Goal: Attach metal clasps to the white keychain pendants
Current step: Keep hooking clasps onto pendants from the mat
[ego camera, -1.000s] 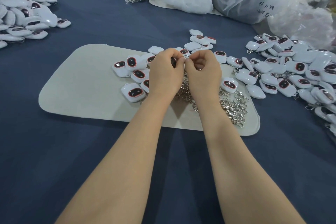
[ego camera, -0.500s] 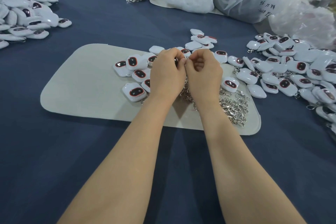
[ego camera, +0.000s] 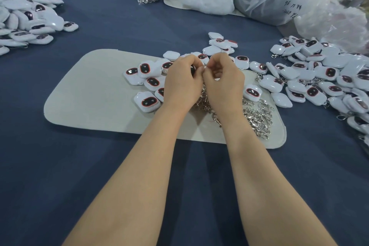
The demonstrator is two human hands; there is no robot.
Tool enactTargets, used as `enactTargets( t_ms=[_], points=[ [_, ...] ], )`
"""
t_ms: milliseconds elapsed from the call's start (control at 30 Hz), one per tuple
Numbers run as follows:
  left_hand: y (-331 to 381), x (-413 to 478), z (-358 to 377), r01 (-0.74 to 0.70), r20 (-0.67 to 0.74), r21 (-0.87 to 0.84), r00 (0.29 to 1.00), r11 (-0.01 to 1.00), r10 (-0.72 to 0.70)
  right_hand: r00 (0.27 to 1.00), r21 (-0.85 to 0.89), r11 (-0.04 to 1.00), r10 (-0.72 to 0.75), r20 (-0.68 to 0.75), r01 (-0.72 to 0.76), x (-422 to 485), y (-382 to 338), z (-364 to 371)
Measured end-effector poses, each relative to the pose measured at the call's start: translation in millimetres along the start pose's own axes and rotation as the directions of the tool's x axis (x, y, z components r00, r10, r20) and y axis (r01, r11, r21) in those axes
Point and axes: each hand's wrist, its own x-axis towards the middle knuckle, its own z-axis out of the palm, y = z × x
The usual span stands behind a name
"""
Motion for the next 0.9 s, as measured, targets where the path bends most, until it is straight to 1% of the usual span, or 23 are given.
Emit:
enactTargets(
  t_ms=[67,133,233,300,400,633,900],
  points=[
    [1,0,-1,0.012,0.033,-0.048,0.999,0.999,-0.010,0.999,0.009,1.000,0.030,-0.030,-0.029,1,3,-1],
    [4,-1,-2,0.026,0.034,-0.124,0.999,0.992,-0.022,0.995,0.016,0.998,0.063,-0.072,-0.062,3,7,-3],
    [7,-2,-4,0.121,0.050,-0.264,0.992,0.957,-0.112,0.990,0.012,0.997,0.082,-0.114,-0.081,5,11,-3],
    [8,-3,-3,0.178,0.088,-0.308,0.983,0.935,-0.158,0.990,0.002,0.997,0.079,-0.116,-0.079,4,12,-2],
    [8,-3,-3,0.198,0.111,-0.352,0.979,0.915,-0.169,0.991,0.010,0.998,0.071,-0.115,-0.070,5,12,0],
    [7,0,-3,0.191,0.101,-0.377,0.981,0.906,-0.164,0.992,0.021,0.999,0.042,-0.119,-0.040,4,12,1],
    [5,1,-3,0.214,0.097,-0.372,0.977,0.903,-0.192,0.991,0.020,0.998,0.056,-0.119,-0.054,4,11,0]
  ],
)
